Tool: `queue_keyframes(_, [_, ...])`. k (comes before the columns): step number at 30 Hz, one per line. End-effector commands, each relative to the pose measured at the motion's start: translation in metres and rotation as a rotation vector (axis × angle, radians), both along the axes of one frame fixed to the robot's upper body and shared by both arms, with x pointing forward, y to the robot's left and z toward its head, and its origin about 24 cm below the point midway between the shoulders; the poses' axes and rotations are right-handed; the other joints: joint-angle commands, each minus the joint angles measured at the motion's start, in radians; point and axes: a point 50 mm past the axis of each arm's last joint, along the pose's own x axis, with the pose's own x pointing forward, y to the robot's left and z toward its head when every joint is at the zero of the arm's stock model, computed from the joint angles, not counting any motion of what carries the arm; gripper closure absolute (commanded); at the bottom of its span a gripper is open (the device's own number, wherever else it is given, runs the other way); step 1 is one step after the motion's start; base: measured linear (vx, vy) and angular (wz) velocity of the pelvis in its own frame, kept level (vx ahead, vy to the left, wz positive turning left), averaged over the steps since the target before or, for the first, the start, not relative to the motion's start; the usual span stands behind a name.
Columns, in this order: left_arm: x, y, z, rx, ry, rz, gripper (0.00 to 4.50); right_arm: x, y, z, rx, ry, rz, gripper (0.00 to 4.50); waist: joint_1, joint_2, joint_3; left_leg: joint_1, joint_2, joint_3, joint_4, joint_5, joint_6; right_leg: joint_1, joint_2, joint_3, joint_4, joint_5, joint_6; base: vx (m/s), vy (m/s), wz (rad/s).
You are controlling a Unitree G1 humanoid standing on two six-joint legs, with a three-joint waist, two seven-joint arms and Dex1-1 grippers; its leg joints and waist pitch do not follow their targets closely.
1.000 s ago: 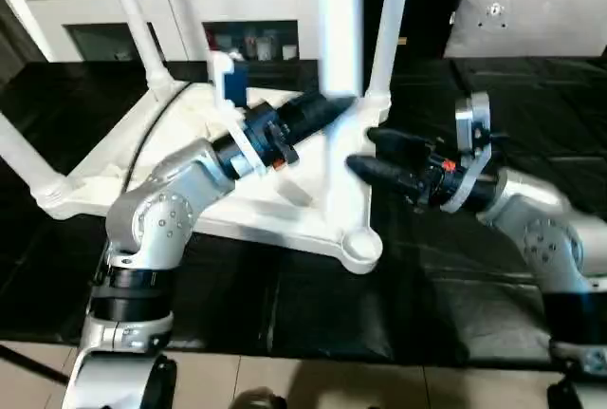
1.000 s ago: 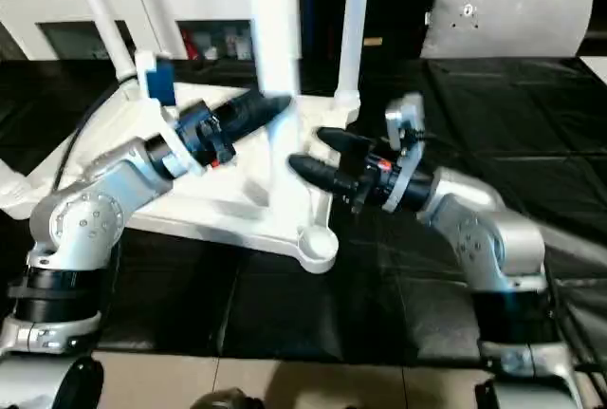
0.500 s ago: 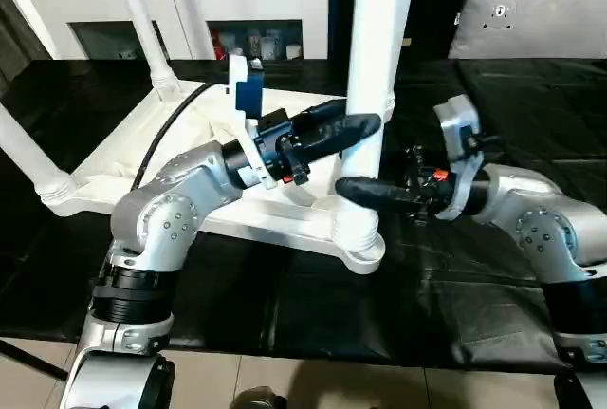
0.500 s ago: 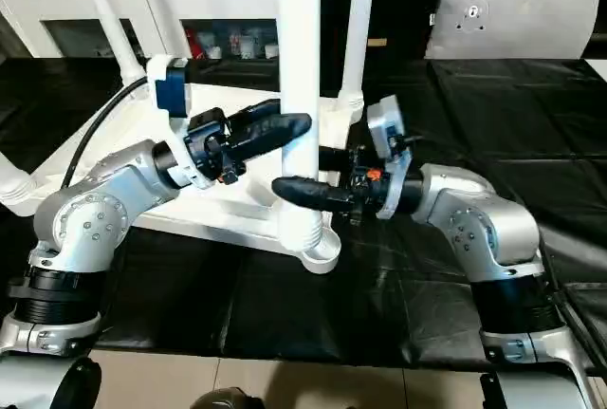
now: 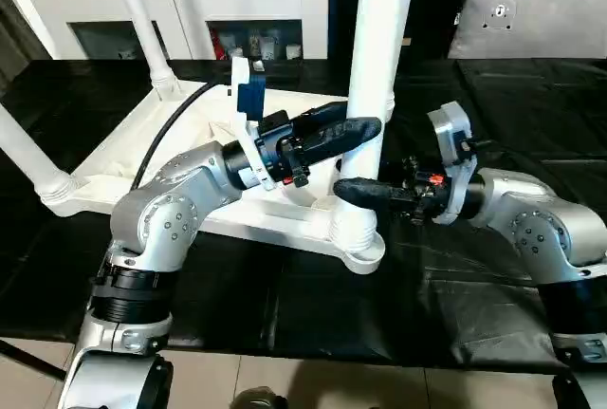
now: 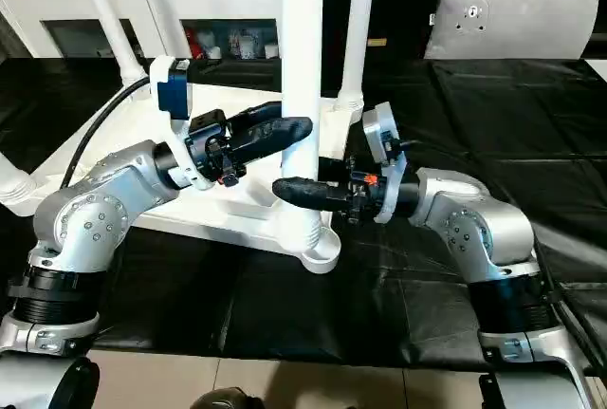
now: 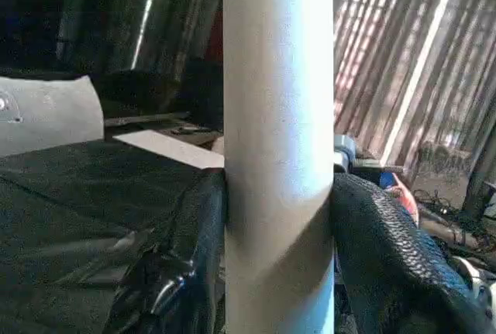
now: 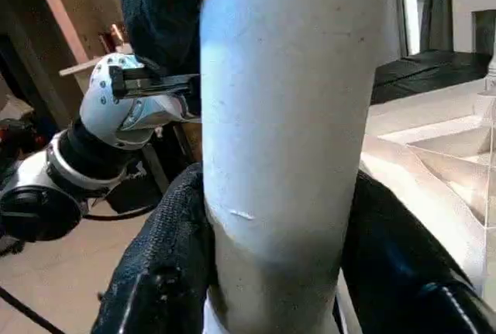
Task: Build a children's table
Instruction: Pick table leg
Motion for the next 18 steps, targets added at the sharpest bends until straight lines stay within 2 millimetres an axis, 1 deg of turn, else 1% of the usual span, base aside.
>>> queue_keyframes(1, [0.004, 0.000, -0.001, 0.040, -0.010, 0.061, 2.68, 0.001, 0.005, 0.000, -0.006, -0.014, -0.013, 2.59, 0.003, -0.029, -0.080, 0.016, 0.101, -0.045, -0.063, -0.029, 0.095, 0.053, -0.123, 0.081, -0.064, -0.262, -0.074, 0.000, 0.000, 0.00])
queue_keyframes(4, [0.007, 0.000, -0.003, 0.054, -0.015, 0.101, 2.68, 0.002, 0.006, -0.001, -0.006, -0.017, -0.029, 2.61, 0.003, -0.028, -0.080, 0.016, 0.101, -0.045, -0.062, -0.031, 0.093, 0.053, -0.123, 0.081, -0.065, -0.266, -0.069, 0.000, 0.000, 0.00])
queue_keyframes(5, [0.009, 0.000, -0.004, 0.055, -0.021, 0.136, 2.33, 0.003, 0.007, -0.002, -0.009, -0.018, -0.047, 2.62, 0.003, -0.026, -0.080, 0.016, 0.102, -0.046, -0.063, -0.028, 0.093, 0.052, -0.122, 0.081, -0.065, -0.262, -0.067, 0.000, 0.000, 0.00])
queue_keyframes(7, [0.011, 0.000, -0.003, 0.029, -0.007, 0.181, 1.98, 0.006, 0.010, -0.005, -0.020, -0.030, -0.089, 2.62, 0.001, -0.026, -0.081, 0.016, 0.103, -0.045, -0.062, -0.033, 0.087, 0.053, -0.124, 0.081, -0.065, -0.259, -0.069, 0.000, 0.000, 0.00])
queue_keyframes(8, [0.011, 0.000, -0.003, 0.029, -0.008, 0.184, 1.91, 0.006, 0.011, -0.005, -0.021, -0.031, -0.091, 2.62, 0.001, -0.025, -0.081, 0.016, 0.103, -0.047, -0.063, -0.034, 0.081, 0.052, -0.124, 0.080, -0.064, -0.254, -0.072, 0.000, 0.000, 0.00])
queue_keyframes(10, [0.011, 0.000, -0.003, 0.032, -0.017, 0.203, 1.68, 0.007, 0.012, -0.006, -0.026, -0.038, -0.111, 2.62, 0.000, -0.025, -0.081, 0.016, 0.102, -0.047, -0.063, -0.036, 0.080, 0.054, -0.124, 0.080, -0.064, -0.249, -0.072, 0.000, 0.000, 0.00])
queue_keyframes(11, [0.008, -0.001, -0.004, 0.034, -0.028, 0.228, 1.68, 0.010, 0.014, -0.008, -0.037, -0.055, -0.161, 2.62, 0.000, -0.023, -0.083, 0.017, 0.107, -0.049, -0.064, -0.031, 0.077, 0.052, -0.125, 0.081, -0.058, -0.236, -0.075, 0.000, 0.000, 0.00])
queue_keyframes(12, [0.007, -0.001, -0.004, 0.034, -0.031, 0.233, 1.60, 0.011, 0.015, -0.009, -0.039, -0.060, -0.175, 2.62, -0.002, -0.024, -0.081, 0.015, 0.105, -0.048, -0.064, -0.031, 0.081, 0.052, -0.124, 0.081, -0.061, -0.235, -0.077, 0.000, 0.000, 0.00])
queue_keyframes(13, [0.008, -0.002, -0.006, 0.041, -0.049, 0.331, 1.51, 0.016, 0.021, -0.010, -0.037, -0.078, -0.244, 2.62, -0.006, -0.020, -0.080, 0.013, 0.106, -0.050, -0.065, -0.038, 0.076, 0.051, -0.125, 0.081, -0.061, -0.233, -0.081, 0.000, 0.000, 0.00])
queue_keyframes(14, [0.008, -0.003, -0.007, 0.047, -0.065, 0.371, 1.51, 0.017, 0.024, -0.010, -0.038, -0.087, -0.270, 2.62, -0.007, -0.018, -0.079, 0.014, 0.105, -0.049, -0.064, -0.043, 0.073, 0.052, -0.125, 0.080, -0.065, -0.239, -0.079, 0.000, 0.000, 0.00])
queue_keyframes(15, [0.008, -0.004, -0.007, 0.050, -0.069, 0.385, 1.42, 0.018, 0.025, -0.011, -0.037, -0.090, -0.276, 2.62, -0.008, -0.020, -0.080, 0.015, 0.104, -0.048, -0.064, -0.045, 0.070, 0.052, -0.124, 0.080, -0.066, -0.241, -0.076, 0.000, 0.000, 0.00])
queue_keyframes(16, [0.009, -0.007, -0.010, 0.068, -0.071, 0.437, 1.22, 0.019, 0.030, -0.011, -0.034, -0.111, -0.313, 2.62, -0.008, -0.017, -0.079, 0.015, 0.104, -0.048, -0.065, -0.053, 0.067, 0.051, -0.124, 0.081, -0.066, -0.247, -0.074, 0.000, 0.000, 0.00])
queue_keyframes(18, [0.009, -0.009, -0.013, 0.088, -0.066, 0.473, 1.15, 0.021, 0.033, -0.011, -0.028, -0.126, -0.345, 2.62, -0.009, -0.019, -0.078, 0.018, 0.105, -0.048, -0.068, -0.071, 0.065, 0.051, -0.123, 0.080, -0.069, -0.266, -0.063, 0.000, 0.000, 0.00])
